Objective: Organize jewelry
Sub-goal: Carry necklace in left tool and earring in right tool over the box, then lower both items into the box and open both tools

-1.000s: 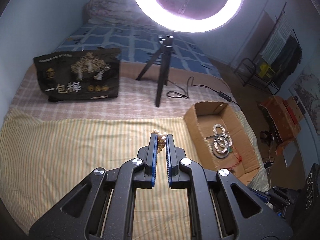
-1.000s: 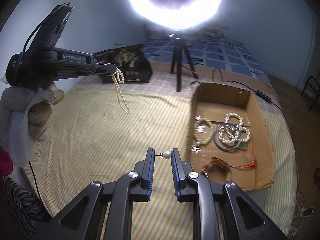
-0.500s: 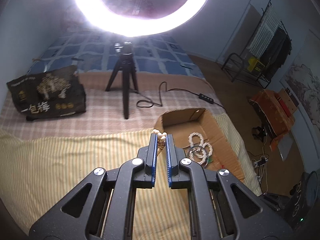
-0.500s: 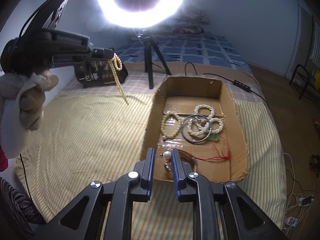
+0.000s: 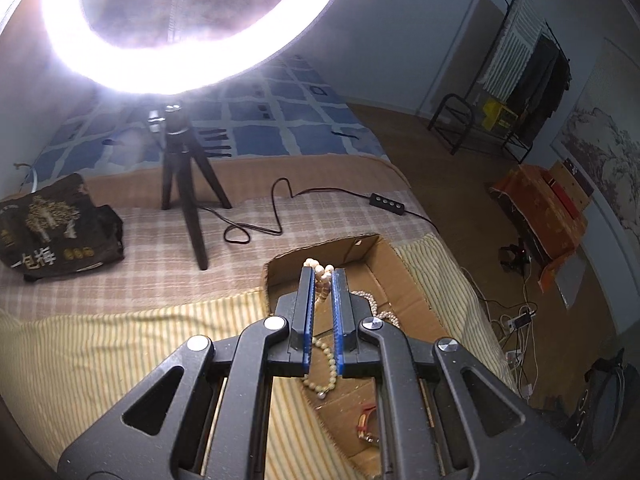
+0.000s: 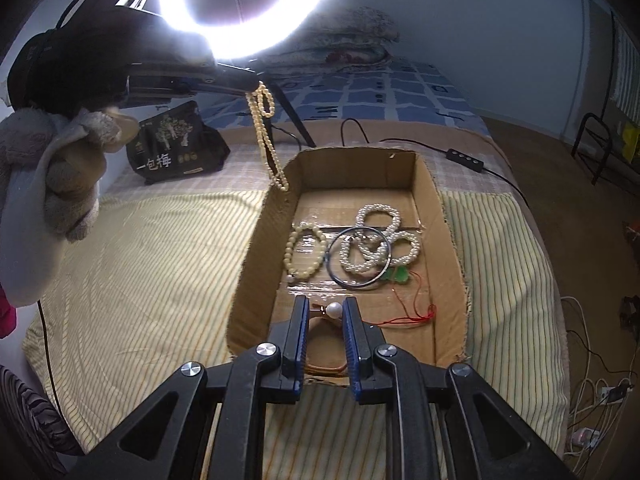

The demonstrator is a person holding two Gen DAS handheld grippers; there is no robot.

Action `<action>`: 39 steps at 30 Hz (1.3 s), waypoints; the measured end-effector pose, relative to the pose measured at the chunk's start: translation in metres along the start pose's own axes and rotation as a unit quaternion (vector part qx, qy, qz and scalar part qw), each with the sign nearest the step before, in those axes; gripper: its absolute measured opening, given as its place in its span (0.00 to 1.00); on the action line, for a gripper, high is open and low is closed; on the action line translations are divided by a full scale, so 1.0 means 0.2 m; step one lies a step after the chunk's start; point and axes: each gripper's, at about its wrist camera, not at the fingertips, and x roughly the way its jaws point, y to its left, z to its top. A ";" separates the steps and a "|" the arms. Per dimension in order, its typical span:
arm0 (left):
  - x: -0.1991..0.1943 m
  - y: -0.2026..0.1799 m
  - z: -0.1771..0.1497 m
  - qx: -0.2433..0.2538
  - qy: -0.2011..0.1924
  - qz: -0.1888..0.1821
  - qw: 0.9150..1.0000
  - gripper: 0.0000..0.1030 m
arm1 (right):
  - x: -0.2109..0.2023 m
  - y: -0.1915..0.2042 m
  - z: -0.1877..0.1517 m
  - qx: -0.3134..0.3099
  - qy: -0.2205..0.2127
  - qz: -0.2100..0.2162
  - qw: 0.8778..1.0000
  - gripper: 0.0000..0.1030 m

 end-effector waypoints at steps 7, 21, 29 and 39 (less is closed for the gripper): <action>0.15 -0.06 0.01 0.014 0.011 0.010 1.000 0.06 | 0.04 -0.06 0.00 0.009 0.005 -0.003 1.000 0.15; 0.28 -0.11 0.00 0.031 0.021 0.025 0.999 0.06 | 0.11 -0.10 0.01 0.017 0.011 -0.008 1.000 0.15; 0.28 -0.10 0.00 0.031 0.029 0.026 0.999 0.06 | 0.10 -0.09 0.01 0.015 0.006 -0.015 1.000 0.34; 0.22 -0.12 -0.03 0.048 0.018 0.036 0.998 0.44 | 0.05 -0.05 0.02 0.008 -0.015 -0.037 0.999 0.77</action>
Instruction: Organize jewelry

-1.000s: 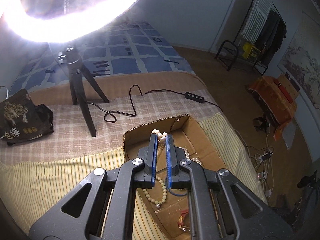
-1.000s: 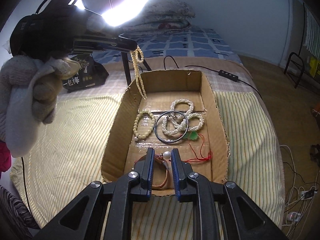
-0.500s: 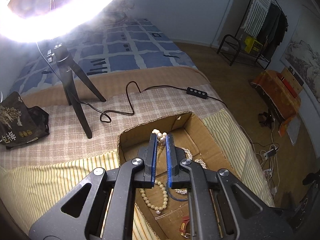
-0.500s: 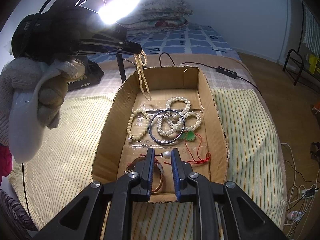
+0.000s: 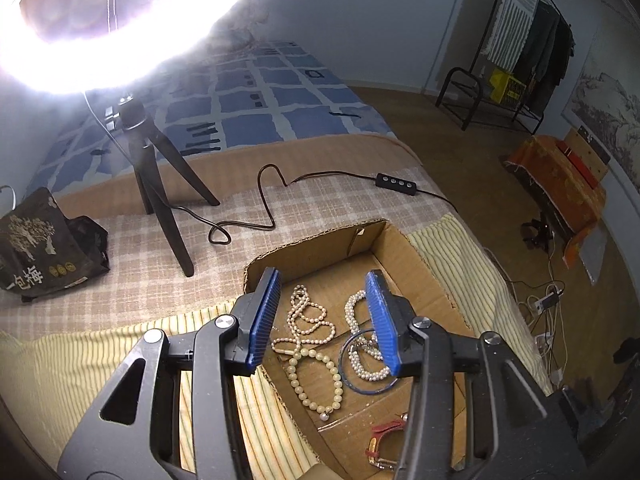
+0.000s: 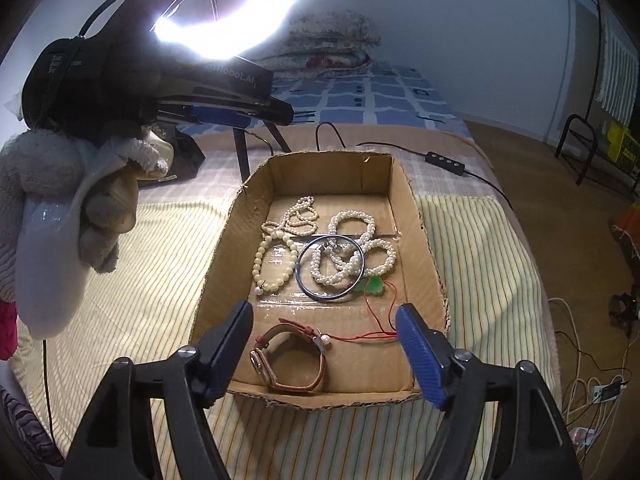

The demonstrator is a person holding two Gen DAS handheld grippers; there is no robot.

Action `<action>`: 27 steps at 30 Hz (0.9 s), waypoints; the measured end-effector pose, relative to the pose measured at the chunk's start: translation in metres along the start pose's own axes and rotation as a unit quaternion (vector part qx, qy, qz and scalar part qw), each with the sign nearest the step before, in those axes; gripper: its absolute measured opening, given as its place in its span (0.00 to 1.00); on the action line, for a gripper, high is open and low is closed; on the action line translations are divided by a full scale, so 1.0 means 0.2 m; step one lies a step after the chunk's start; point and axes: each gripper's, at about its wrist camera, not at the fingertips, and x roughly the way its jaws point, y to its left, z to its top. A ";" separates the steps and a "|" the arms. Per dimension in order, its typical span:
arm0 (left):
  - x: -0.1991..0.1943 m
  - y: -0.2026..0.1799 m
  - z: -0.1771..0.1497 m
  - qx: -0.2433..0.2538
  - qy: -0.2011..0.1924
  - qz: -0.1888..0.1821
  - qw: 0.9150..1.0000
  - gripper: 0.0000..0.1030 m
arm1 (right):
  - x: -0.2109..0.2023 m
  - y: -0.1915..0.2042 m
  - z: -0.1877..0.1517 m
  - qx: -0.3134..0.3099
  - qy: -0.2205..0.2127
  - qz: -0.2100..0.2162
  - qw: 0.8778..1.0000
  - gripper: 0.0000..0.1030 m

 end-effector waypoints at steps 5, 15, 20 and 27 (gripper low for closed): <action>-0.07 -0.01 -0.01 0.006 -0.007 0.002 1.000 0.44 | -0.04 0.04 0.01 -0.007 -0.006 -0.011 1.000 0.78; -0.29 0.01 -0.05 0.007 -0.033 0.013 0.999 0.44 | -0.20 0.14 0.01 -0.025 -0.023 -0.043 0.999 0.84; -0.42 0.03 -0.09 0.008 -0.048 0.022 0.999 0.44 | -0.30 0.16 0.01 -0.021 -0.038 -0.054 0.998 0.86; -0.62 0.05 -0.16 0.007 -0.072 0.031 0.997 0.58 | -0.45 0.22 0.00 -0.025 -0.059 -0.073 0.995 0.88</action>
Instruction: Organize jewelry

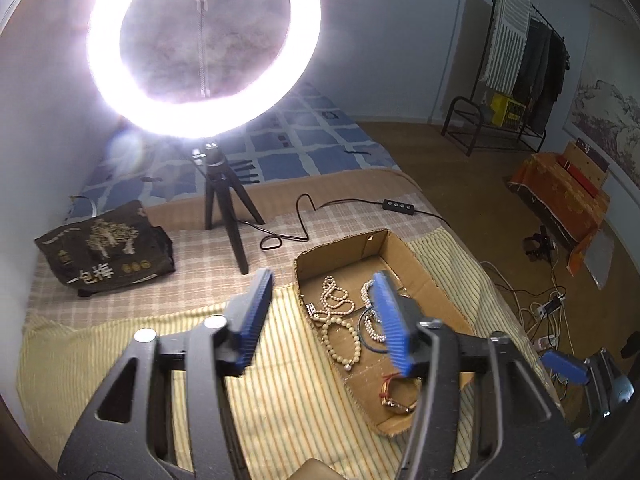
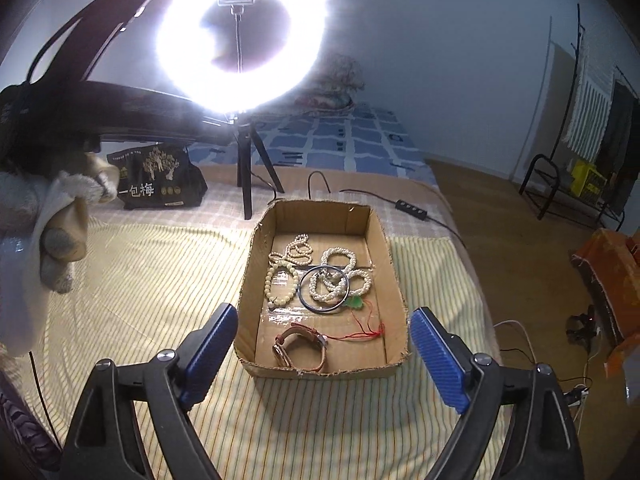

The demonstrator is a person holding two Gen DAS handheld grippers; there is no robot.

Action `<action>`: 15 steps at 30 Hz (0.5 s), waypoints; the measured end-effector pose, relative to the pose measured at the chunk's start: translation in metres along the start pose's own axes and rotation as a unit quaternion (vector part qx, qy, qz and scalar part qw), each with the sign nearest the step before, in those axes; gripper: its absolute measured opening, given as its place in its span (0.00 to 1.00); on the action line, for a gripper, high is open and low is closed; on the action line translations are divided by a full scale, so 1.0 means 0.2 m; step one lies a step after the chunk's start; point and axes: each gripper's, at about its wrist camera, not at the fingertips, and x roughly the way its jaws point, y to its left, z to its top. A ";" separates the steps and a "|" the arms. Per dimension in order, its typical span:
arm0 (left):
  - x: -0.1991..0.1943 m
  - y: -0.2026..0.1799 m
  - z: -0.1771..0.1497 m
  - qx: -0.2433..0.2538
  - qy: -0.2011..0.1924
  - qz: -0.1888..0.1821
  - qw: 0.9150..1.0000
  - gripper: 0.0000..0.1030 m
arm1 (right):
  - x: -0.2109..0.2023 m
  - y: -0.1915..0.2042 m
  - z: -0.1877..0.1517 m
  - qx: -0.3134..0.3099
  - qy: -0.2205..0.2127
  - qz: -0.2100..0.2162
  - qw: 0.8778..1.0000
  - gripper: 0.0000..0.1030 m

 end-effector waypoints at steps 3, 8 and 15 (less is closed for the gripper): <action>-0.11 0.01 -0.03 0.002 -0.015 0.008 1.000 0.60 | -0.06 0.02 0.00 -0.004 -0.008 -0.006 1.000 0.89; -0.28 0.05 -0.10 0.003 -0.029 0.012 1.000 0.63 | -0.15 0.07 -0.02 -0.007 -0.016 -0.014 1.000 0.91; -0.48 0.11 -0.25 0.009 -0.038 0.024 0.999 0.70 | -0.25 0.09 -0.07 -0.002 -0.019 -0.021 1.000 0.91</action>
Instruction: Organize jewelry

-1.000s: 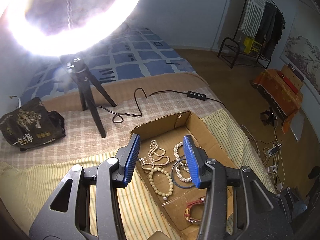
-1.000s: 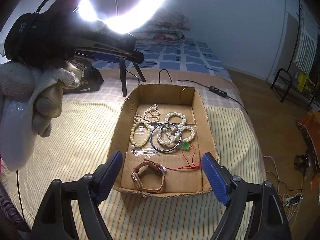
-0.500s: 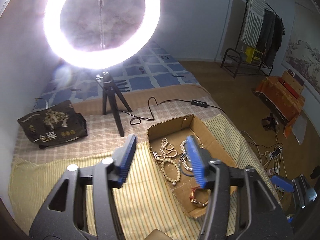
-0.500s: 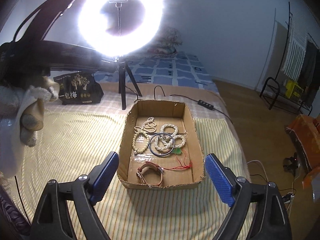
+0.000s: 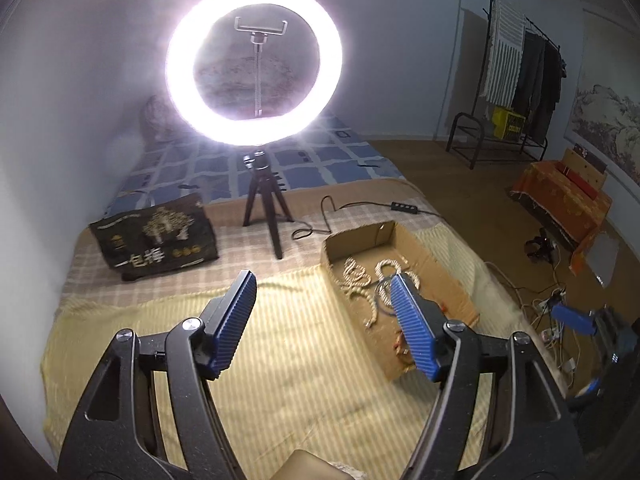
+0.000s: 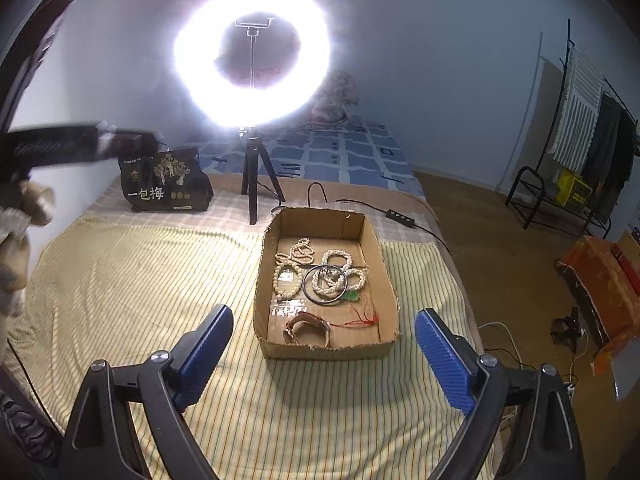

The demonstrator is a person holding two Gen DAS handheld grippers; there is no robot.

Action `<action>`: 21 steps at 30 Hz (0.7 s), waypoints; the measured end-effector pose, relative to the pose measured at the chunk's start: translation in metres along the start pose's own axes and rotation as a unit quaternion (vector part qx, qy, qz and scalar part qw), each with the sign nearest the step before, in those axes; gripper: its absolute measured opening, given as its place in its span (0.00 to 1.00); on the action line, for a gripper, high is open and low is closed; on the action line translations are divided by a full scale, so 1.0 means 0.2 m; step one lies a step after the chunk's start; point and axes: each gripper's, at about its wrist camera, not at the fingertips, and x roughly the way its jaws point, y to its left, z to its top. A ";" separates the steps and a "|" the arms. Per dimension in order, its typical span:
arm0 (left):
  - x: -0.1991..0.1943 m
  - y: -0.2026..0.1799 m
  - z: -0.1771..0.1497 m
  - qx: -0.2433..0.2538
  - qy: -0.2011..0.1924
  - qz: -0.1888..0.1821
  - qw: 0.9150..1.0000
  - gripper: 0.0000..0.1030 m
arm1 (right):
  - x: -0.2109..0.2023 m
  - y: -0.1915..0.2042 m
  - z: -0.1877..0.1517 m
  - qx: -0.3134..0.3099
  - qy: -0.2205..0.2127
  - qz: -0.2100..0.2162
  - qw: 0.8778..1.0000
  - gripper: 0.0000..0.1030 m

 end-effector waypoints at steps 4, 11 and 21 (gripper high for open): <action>-0.10 0.02 -0.11 0.020 -0.006 0.016 1.000 0.75 | -0.05 0.00 -0.01 0.010 -0.006 -0.008 1.000 0.91; -0.21 0.02 -0.28 0.034 -0.001 0.010 0.999 0.77 | -0.11 -0.02 -0.03 0.039 -0.021 -0.018 0.999 0.95; -0.29 -0.05 -0.40 0.043 -0.020 0.016 0.999 1.00 | -0.11 -0.03 -0.05 0.068 -0.038 -0.033 0.996 1.00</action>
